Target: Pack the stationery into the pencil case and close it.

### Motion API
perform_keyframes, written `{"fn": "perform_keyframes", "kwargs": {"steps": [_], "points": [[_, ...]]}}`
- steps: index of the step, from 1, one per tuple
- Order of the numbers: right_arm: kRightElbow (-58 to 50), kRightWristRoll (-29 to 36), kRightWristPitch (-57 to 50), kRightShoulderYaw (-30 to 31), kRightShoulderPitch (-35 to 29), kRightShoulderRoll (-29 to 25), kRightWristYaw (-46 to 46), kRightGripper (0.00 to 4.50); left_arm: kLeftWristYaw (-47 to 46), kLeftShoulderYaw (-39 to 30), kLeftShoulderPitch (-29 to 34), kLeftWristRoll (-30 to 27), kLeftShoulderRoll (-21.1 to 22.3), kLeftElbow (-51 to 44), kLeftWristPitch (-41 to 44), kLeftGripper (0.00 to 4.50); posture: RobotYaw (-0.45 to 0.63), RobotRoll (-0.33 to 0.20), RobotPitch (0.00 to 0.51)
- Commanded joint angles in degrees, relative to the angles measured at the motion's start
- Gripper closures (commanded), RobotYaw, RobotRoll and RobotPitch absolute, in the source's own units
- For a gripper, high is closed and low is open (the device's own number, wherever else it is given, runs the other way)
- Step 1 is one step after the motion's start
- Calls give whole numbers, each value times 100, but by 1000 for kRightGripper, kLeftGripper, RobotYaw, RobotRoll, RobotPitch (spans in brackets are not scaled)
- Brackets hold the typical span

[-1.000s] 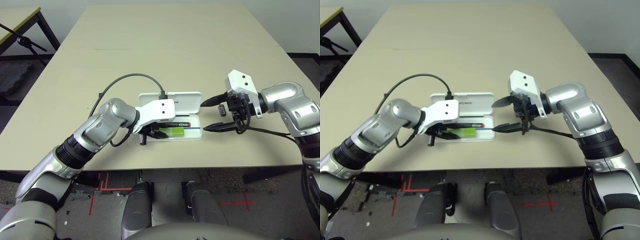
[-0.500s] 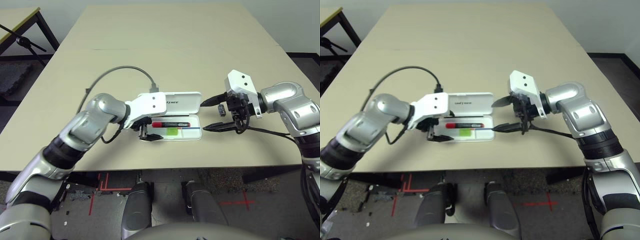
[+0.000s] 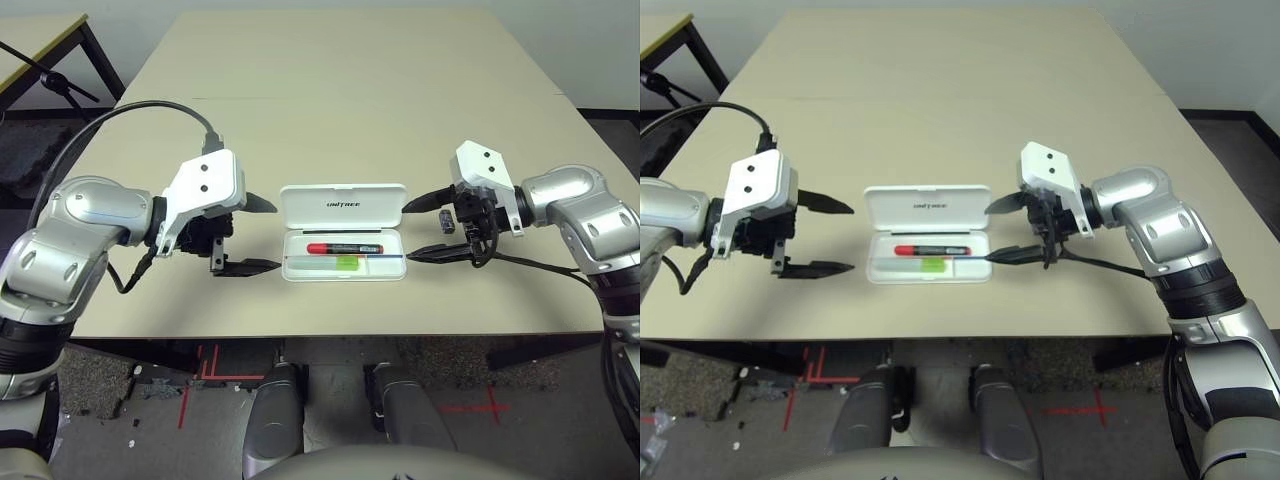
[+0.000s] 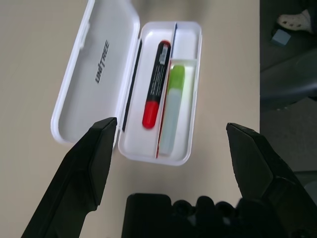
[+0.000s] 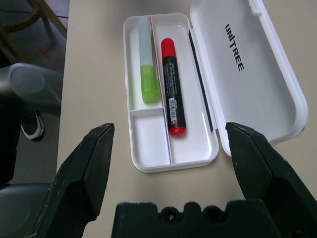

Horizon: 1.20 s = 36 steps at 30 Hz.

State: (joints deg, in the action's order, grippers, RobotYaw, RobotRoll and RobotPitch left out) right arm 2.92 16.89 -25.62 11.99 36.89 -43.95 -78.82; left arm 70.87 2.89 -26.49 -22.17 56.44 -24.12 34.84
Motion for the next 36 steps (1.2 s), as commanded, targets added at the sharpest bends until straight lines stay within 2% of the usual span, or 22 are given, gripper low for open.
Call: {"fn": "perform_keyframes", "kwargs": {"steps": [1, 5, 9, 13, 17, 23, 36], "points": [[-40, 317, -574, -482, -53, -119, 254, 0, -71, -44, -10, -97, 37, -78, 55, 28, 3, 0, 115], [-98, 562, -1579, -955, 3, -164, 880, 0, -106, 14, -1, -86, 26, -31, 15, 28, 1, 0, 115], [-7, 537, -2683, -1486, 300, 111, 2207, 0, -129, 118, -62, -25, -21, 59, -48, 28, -20, 0, 117], [132, 243, -3083, -1640, 371, 483, 3368, 0, -142, 196, -128, 22, -62, 133, -102, 28, -20, 0, 117], [129, 67, -3377, -1553, 228, 772, 4069, 0, -142, 255, -195, 59, -88, 203, -144, 28, -37, 0, 116], [334, -124, -3591, -1293, 104, 1062, 4581, 0, -138, 312, -243, 86, -79, 253, -180, 28, -33, 0, 114], [973, -326, -3570, -845, -13, 1358, 4649, 0, -211, 308, -177, 80, -33, 155, -136, 28, -5, 0, 114]]}}
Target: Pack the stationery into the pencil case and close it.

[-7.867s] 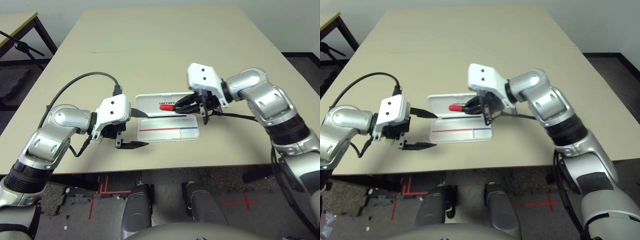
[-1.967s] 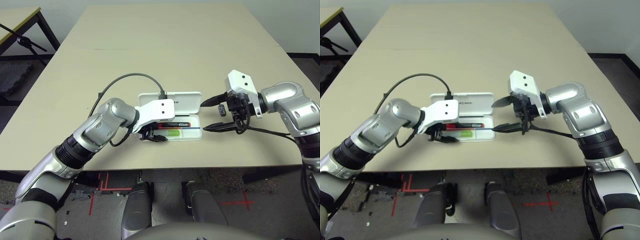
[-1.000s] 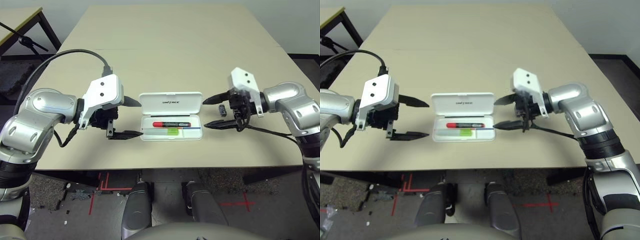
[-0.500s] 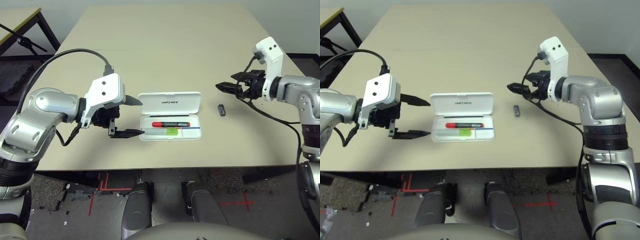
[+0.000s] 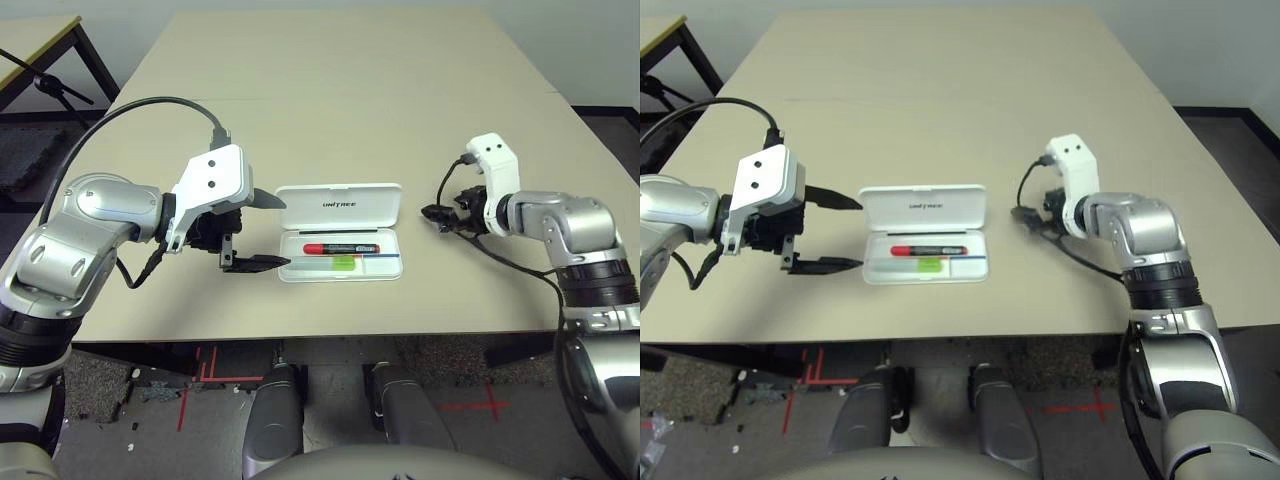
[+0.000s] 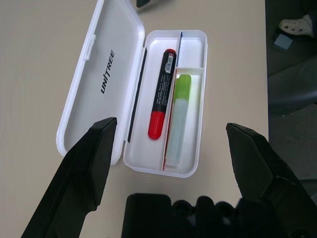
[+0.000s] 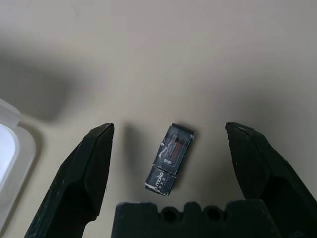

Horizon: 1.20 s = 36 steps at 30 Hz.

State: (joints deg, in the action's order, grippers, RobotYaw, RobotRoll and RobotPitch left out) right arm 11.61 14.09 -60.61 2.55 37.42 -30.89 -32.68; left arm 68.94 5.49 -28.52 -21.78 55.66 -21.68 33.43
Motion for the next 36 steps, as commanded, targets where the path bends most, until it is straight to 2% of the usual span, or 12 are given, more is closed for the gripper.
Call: {"fn": "perform_keyframes", "kwargs": {"steps": [1, 9, 10, 12, 18, 21, 22, 28, 32, 36], "points": [[114, -54, -103, 115, -64, 70, 43, 0, -22, 47, 32, 39, 48, -94, 6, 28, -5, 0, 114], [65, -67, -271, 178, -68, 131, 96, 0, -31, 53, 62, 38, 47, -100, -9, 28, -6, 0, 115], [65, -77, -261, 183, -67, 131, 95, 185, -31, 60, 60, 43, 41, -93, -17, 6, -9, 0, 116], [61, -93, -247, 185, -64, 132, 95, 620, -30, 72, 55, 49, 31, -84, -28, 0, -10, 0, 116], [-31, -102, -241, 224, -64, -29, -36, 2881, -35, 107, 49, 58, 7, -82, -39, 0, -9, 0, 118], [-81, -138, 20, 363, -31, -349, -378, 4045, -29, 111, 57, 65, 11, -69, -50, 0, -11, 0, 117], [-94, -148, 224, 435, -28, -508, -600, 4202, -27, 111, 67, 72, 16, -65, -57, 0, -11, 0, 117], [-69, -225, 2215, 870, -77, -1365, -2411, 4202, -14, 126, 70, 114, 10, -36, -87, 0, -12, 0, 110], [-81, -57, 3383, 926, -109, -1658, -3743, 4202, -1, 150, 68, 141, 6, -15, -114, 0, -13, 0, 107], [-174, 48, 3857, 974, -53, -1857, -4789, 4202, 4, 166, 56, 167, 3, 7, -141, 0, -12, 0, 106]]}}
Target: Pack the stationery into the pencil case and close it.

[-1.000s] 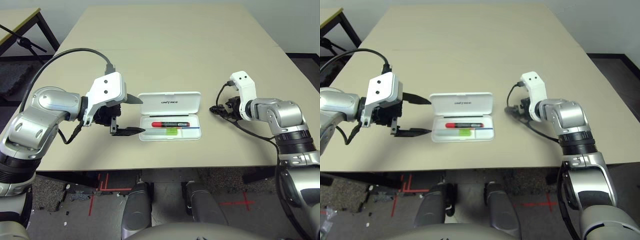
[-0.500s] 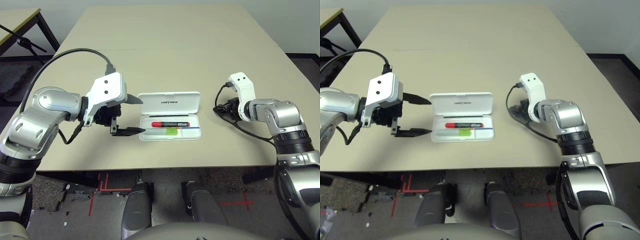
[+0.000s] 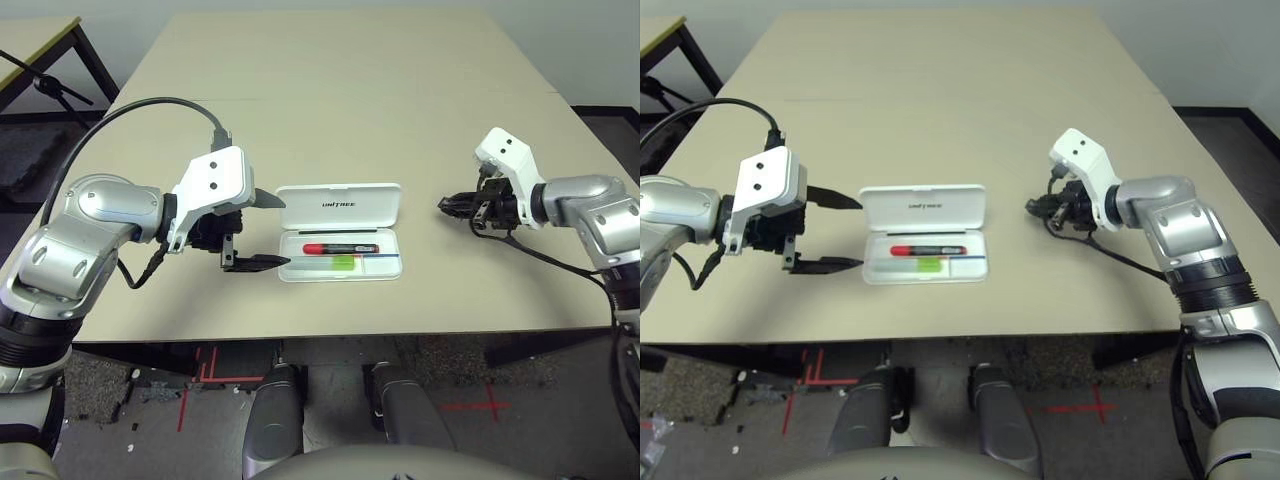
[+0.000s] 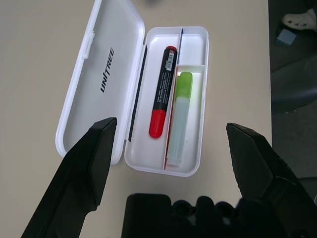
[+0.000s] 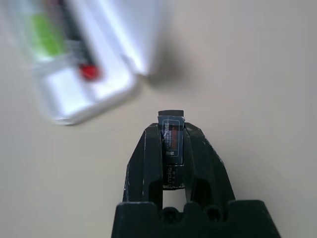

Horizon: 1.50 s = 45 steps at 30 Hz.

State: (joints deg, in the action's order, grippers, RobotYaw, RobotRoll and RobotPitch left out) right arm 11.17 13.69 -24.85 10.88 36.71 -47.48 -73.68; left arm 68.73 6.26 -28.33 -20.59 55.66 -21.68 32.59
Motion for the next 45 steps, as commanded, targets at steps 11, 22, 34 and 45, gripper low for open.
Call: {"fn": "perform_keyframes", "kwargs": {"steps": [11, 22, 34, 45], "points": [[-644, -109, 252, 660, 303, -186, -1724, 4202, -23, 67, 37, 44, -11, -47, -2, 0, 2, 0, 102], [-236, -644, 402, 1040, 480, 716, -1134, 4202, -71, 98, 69, 96, -9, -90, 24, 0, 14, 0, 109], [187, -780, 628, 1146, 474, 1148, -976, 4202, -155, 93, 115, 96, 31, -143, 90, 0, 24, 0, 107], [148, -760, 666, 1098, 348, 1268, -888, 2800, -150, 128, 92, 145, 25, -81, 63, 0, 18, 0, 106]]}}
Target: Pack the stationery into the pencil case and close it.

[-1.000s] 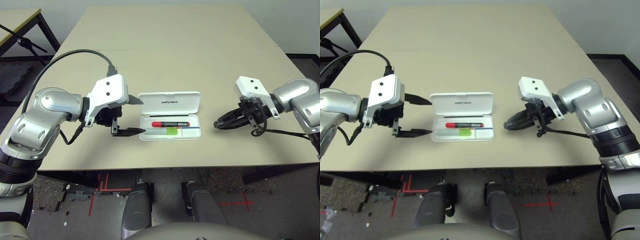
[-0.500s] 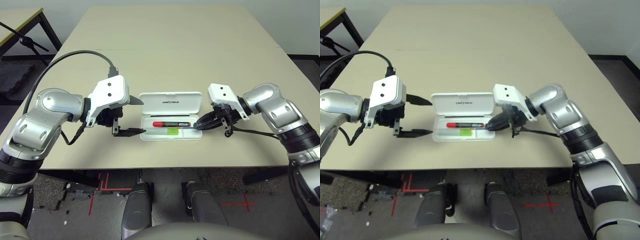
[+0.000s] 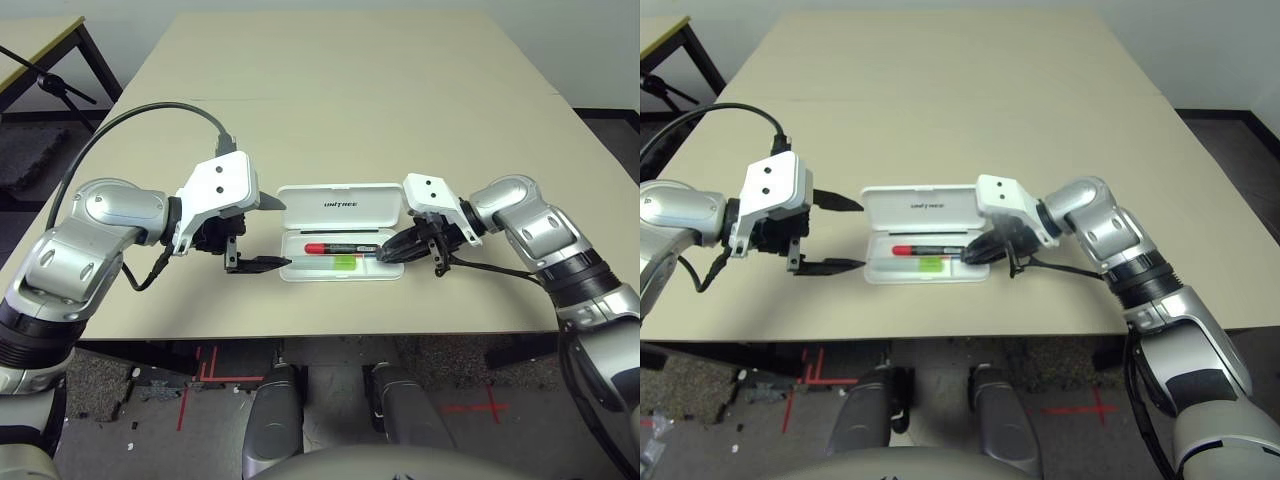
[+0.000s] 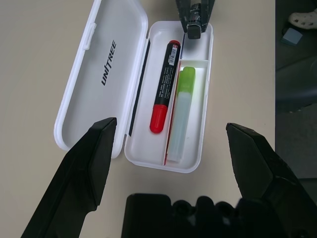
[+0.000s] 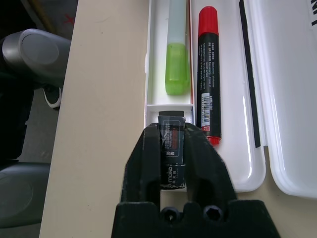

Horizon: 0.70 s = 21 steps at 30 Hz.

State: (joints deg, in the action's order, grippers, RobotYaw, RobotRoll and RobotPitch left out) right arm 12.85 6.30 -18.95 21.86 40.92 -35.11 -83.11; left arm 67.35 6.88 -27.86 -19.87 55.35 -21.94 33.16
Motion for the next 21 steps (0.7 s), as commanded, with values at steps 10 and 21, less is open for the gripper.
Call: {"fn": "perform_keyframes", "kwargs": {"steps": [10, 21], "points": [[-12, 551, -315, -526, 16, -528, -465, 14, -1, 13, 124, 101, 113, 10, -14, 0, 21, 0, 109], [37, 1249, -1154, -1507, -425, -1828, -829, 14, 5, -37, 225, 95, 162, 100, -57, 0, 3, 0, 119]]}}
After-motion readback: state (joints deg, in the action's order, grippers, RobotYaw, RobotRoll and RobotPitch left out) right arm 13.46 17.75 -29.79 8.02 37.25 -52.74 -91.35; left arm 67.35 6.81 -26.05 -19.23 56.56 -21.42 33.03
